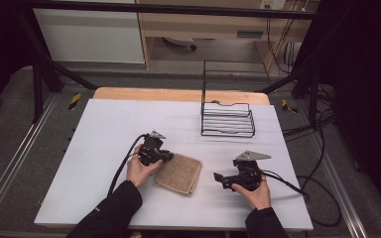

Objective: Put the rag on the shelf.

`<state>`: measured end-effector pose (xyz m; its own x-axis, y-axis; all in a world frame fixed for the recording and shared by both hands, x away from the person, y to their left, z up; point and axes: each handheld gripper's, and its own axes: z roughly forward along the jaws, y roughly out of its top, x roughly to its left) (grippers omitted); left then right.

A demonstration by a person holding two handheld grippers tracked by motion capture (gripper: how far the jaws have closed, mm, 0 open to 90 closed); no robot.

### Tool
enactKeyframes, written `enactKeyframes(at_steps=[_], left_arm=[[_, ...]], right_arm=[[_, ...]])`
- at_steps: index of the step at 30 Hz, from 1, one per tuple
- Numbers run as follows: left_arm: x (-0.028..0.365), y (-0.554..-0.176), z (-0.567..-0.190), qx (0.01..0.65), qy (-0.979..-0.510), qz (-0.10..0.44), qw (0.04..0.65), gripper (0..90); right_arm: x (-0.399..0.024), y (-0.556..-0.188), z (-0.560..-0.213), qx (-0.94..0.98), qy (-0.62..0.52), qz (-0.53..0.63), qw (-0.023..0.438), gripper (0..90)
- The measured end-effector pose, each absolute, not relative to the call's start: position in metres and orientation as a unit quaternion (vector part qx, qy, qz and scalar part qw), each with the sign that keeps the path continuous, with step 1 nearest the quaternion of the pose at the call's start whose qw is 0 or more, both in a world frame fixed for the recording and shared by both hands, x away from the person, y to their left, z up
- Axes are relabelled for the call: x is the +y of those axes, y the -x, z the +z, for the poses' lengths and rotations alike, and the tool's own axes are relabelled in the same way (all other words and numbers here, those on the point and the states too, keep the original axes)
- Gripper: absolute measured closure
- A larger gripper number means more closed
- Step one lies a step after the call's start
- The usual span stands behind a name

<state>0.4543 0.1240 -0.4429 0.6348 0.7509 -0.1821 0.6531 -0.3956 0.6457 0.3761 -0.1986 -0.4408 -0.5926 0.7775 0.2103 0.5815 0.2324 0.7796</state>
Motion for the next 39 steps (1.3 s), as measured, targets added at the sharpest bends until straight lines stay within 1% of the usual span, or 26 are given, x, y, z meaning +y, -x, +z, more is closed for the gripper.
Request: enactKeyframes(at_steps=[3, 6, 9, 12, 15, 19, 22, 24, 25, 27, 29, 34, 37, 39], left_arm=[[0.124, -0.454, -0.444, 0.426, -0.829, 0.067, 0.356, 76.6], [0.124, -0.454, -0.444, 0.426, -0.829, 0.067, 0.356, 78.1], [0.122, -0.452, -0.445, 0.421, -0.831, 0.078, 0.355, 78.8], [0.122, -0.451, -0.445, 0.414, -0.835, 0.082, 0.352, 78.9], [0.123, -0.452, -0.445, 0.410, -0.837, 0.082, 0.353, 79.0], [0.122, -0.451, -0.445, 0.404, -0.839, 0.087, 0.353, 79.0], [0.121, -0.451, -0.445, 0.404, -0.839, 0.090, 0.354, 78.9], [0.122, -0.451, -0.445, 0.401, -0.841, 0.090, 0.353, 78.9], [0.122, -0.451, -0.445, 0.400, -0.841, 0.090, 0.353, 78.9], [0.122, -0.451, -0.445, 0.400, -0.841, 0.091, 0.353, 78.8], [0.121, -0.451, -0.445, 0.401, -0.841, 0.090, 0.352, 78.7], [0.120, -0.450, -0.445, 0.399, -0.842, 0.094, 0.351, 78.7], [0.120, -0.450, -0.445, 0.397, -0.842, 0.094, 0.352, 78.7], [0.121, -0.450, -0.445, 0.397, -0.842, 0.093, 0.353, 78.7]], right_arm=[[-0.197, -0.378, -0.440, 0.771, -0.442, 0.446, 0.104, 1.3], [-0.192, -0.380, -0.439, 0.773, -0.443, 0.441, 0.107, 0.6], [-0.184, -0.384, -0.438, 0.773, -0.447, 0.435, 0.111, 0.9], [-0.172, -0.389, -0.439, 0.778, -0.446, 0.428, 0.112, 3.3], [-0.162, -0.395, -0.440, 0.776, -0.452, 0.425, 0.111, 7.4], [-0.150, -0.406, -0.442, 0.767, -0.464, 0.430, 0.107, 15.6], [-0.141, -0.413, -0.445, 0.767, -0.468, 0.427, 0.107, 20.1], [-0.134, -0.418, -0.448, 0.768, -0.472, 0.421, 0.107, 28.3], [-0.134, -0.418, -0.448, 0.768, -0.472, 0.421, 0.107, 28.3], [-0.130, -0.419, -0.450, 0.773, -0.468, 0.412, 0.112, 33.4], [-0.129, -0.419, -0.452, 0.774, -0.468, 0.411, 0.110, 41.9], [-0.127, -0.417, -0.455, 0.776, -0.470, 0.407, 0.106, 54.0], [-0.126, -0.416, -0.456, 0.774, -0.475, 0.407, 0.100, 58.1], [-0.126, -0.416, -0.456, 0.772, -0.478, 0.408, 0.094, 62.4]])
